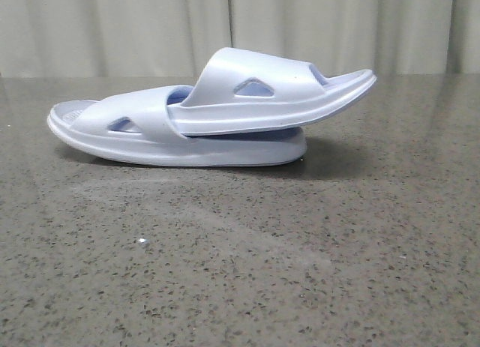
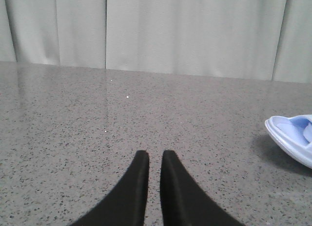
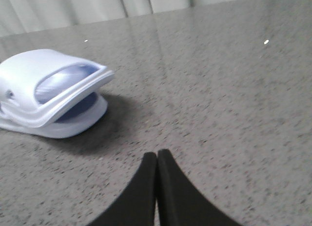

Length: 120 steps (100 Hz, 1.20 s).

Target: Insert blue slippers together front up

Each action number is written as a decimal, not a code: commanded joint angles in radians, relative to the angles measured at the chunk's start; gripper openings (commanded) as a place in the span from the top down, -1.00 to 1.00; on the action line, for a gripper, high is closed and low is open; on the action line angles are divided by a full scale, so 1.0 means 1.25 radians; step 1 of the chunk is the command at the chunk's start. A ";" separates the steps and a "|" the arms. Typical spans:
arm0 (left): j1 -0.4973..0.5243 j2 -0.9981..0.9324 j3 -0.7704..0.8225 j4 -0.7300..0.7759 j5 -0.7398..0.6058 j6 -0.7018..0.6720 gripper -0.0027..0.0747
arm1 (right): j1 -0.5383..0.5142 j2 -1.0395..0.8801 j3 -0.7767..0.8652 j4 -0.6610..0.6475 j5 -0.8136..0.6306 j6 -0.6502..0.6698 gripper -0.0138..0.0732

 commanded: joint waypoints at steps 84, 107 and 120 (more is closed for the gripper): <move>0.003 -0.024 0.007 -0.002 -0.056 -0.005 0.89 | -0.391 -0.405 0.148 -0.937 0.090 0.672 0.86; 0.003 -0.023 0.007 -0.002 -0.055 -0.005 0.89 | -0.391 -0.405 0.146 -0.946 0.094 0.674 0.86; 0.003 -0.023 0.007 -0.002 -0.055 -0.005 0.89 | -0.391 -0.405 0.146 -0.946 0.094 0.674 0.86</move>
